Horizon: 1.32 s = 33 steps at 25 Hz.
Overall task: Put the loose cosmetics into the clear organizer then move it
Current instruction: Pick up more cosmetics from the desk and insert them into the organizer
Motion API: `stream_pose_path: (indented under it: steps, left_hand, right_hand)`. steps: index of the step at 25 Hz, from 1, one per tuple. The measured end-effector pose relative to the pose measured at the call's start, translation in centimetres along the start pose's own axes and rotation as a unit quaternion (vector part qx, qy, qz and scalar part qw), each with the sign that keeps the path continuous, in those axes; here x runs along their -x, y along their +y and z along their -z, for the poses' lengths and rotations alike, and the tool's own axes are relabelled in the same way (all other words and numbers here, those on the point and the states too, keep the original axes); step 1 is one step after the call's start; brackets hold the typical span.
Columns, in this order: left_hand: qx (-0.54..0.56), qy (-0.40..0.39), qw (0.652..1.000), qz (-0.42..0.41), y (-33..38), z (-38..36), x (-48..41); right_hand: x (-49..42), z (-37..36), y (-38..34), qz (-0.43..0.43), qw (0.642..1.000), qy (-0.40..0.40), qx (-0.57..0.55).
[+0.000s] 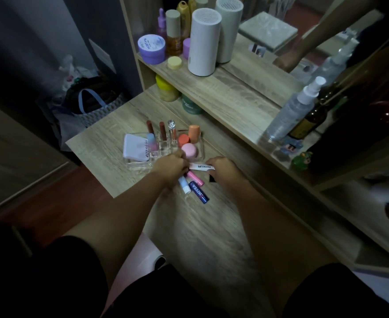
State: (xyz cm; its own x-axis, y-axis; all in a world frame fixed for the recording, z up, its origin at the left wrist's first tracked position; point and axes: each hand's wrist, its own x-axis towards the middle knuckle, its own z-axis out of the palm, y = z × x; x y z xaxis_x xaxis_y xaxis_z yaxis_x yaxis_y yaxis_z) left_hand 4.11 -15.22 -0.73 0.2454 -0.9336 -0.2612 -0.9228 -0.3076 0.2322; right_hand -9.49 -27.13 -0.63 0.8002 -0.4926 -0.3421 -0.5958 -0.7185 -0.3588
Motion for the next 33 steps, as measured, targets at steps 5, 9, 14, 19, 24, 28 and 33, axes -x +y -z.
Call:
stream_pose_path:
  steps: [5, 9, 14, 19, 24, 28, 33]
  left_hand:
    - [-0.019, -0.036, 0.999, -0.021, -0.3, 0.7, -0.4]
    - [-0.067, -0.031, 0.996, -0.050, -0.4, 0.5, -0.8]
    - [-0.083, -0.004, 0.992, -0.092, -0.5, 1.0, -0.4]
    - [0.023, 0.036, 0.998, -0.047, -1.0, 2.5, 1.6]
    - [0.130, 0.136, 0.982, -0.020, -4.2, 5.1, 4.9]
    - [0.132, 0.214, 0.968, -0.003, -5.5, 6.9, 6.2]
    - [0.073, 0.234, 0.969, -0.008, -5.3, 6.9, 5.6]
  right_hand:
    - [-1.2, 0.5, 0.2, 0.008, 0.998, -0.023, 0.063]
    - [-1.3, 1.0, 0.6, 0.019, 0.994, -0.012, 0.111]
    - [-0.4, 1.6, 1.8, -0.007, 0.999, 0.036, 0.029]
    - [0.8, 1.7, 1.6, 0.000, 0.988, 0.108, -0.111]
    - [-0.2, 1.8, -1.9, 0.002, 0.932, 0.178, -0.314]
    - [-1.4, 1.2, -4.7, -0.013, 0.905, 0.211, -0.368]
    - [-3.2, 0.2, -7.3, 0.007, 0.918, 0.213, -0.333]
